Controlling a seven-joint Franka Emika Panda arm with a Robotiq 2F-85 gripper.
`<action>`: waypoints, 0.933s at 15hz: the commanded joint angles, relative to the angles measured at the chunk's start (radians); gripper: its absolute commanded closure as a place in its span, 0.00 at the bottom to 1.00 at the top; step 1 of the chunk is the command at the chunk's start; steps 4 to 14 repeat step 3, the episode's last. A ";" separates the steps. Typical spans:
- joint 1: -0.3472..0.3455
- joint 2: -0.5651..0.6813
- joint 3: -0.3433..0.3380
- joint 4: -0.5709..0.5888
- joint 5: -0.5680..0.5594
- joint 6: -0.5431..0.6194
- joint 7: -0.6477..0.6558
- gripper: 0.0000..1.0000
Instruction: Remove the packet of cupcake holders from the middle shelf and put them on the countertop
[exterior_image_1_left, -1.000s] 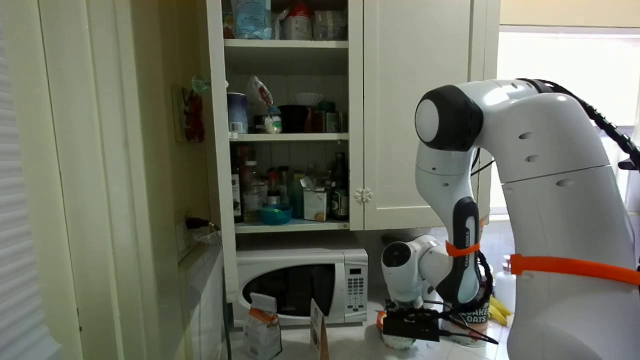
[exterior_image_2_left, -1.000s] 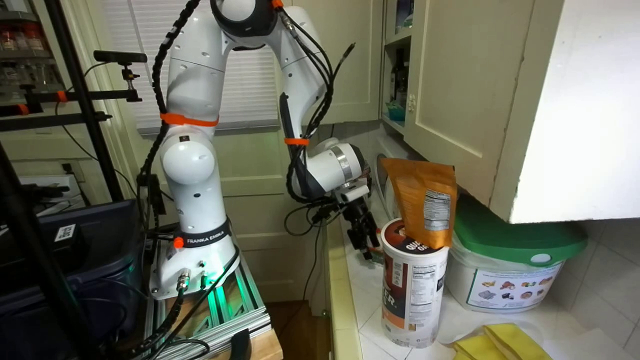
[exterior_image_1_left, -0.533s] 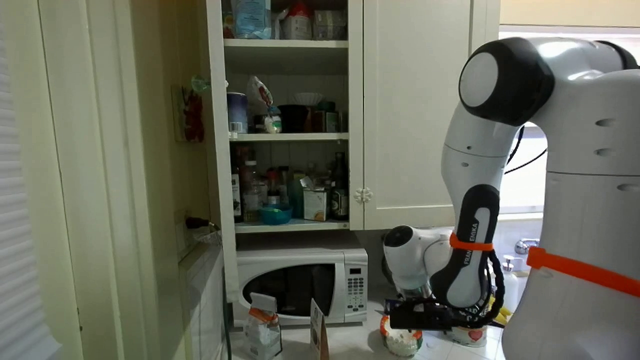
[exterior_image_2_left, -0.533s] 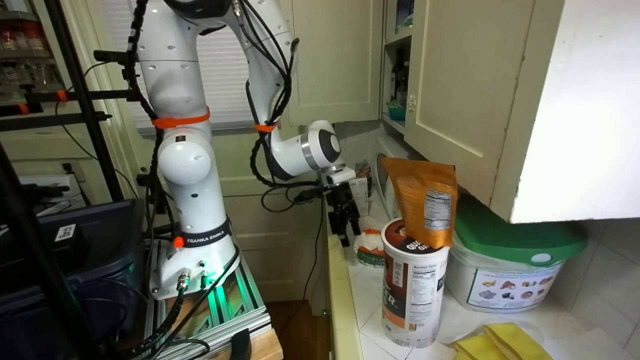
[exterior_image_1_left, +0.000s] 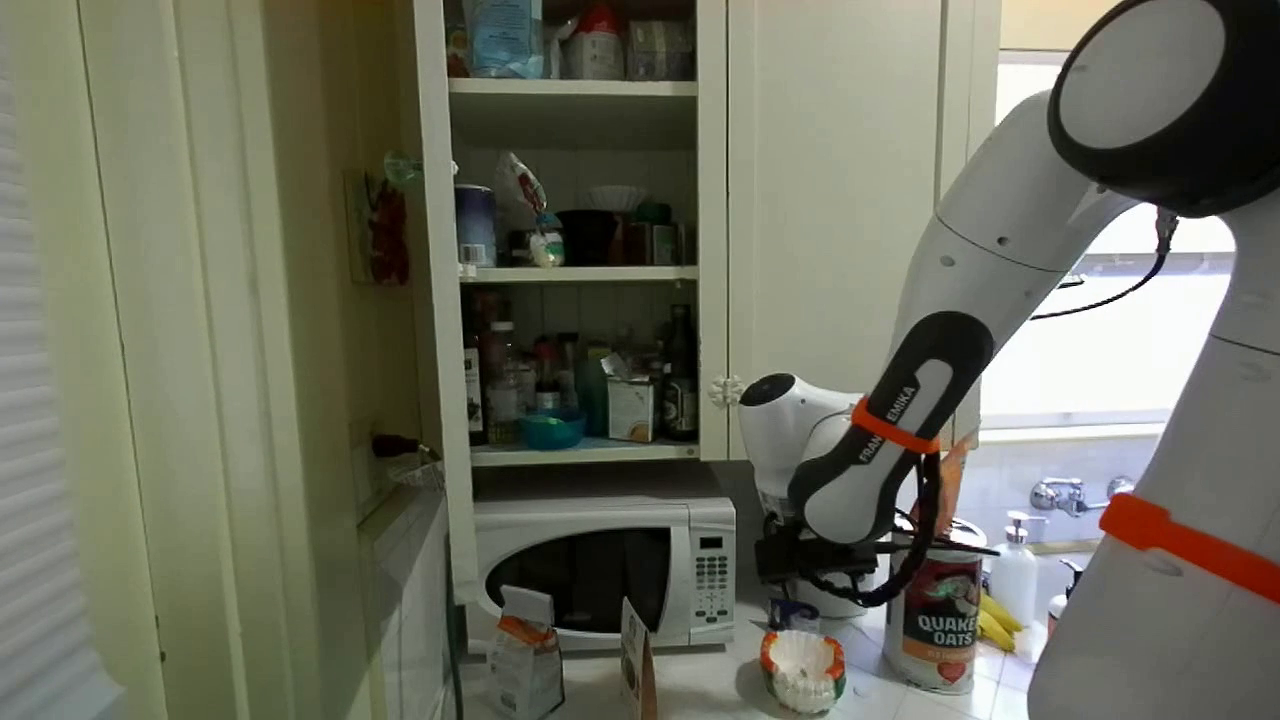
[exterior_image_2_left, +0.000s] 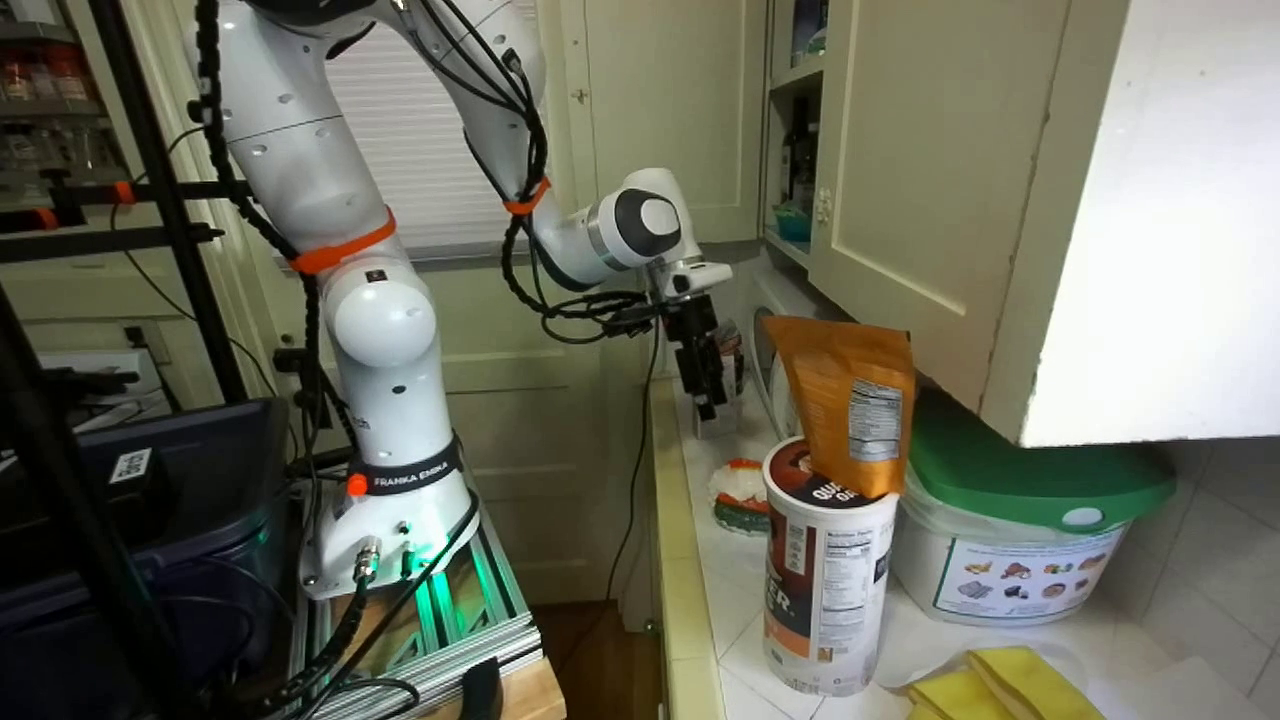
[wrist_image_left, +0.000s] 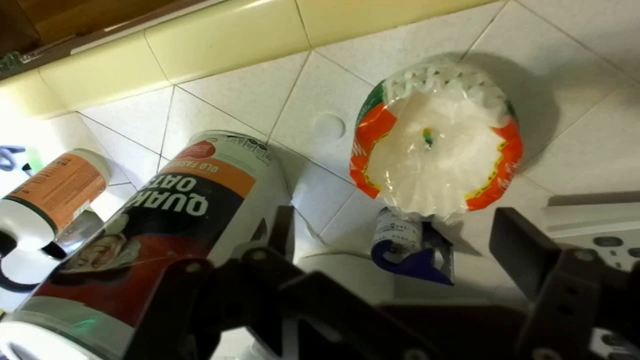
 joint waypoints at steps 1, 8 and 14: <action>-0.004 0.001 0.006 0.001 -0.003 0.000 0.005 0.00; -0.018 0.004 0.006 0.000 -0.005 0.000 0.006 0.00; -0.018 0.004 0.006 0.000 -0.005 0.000 0.006 0.00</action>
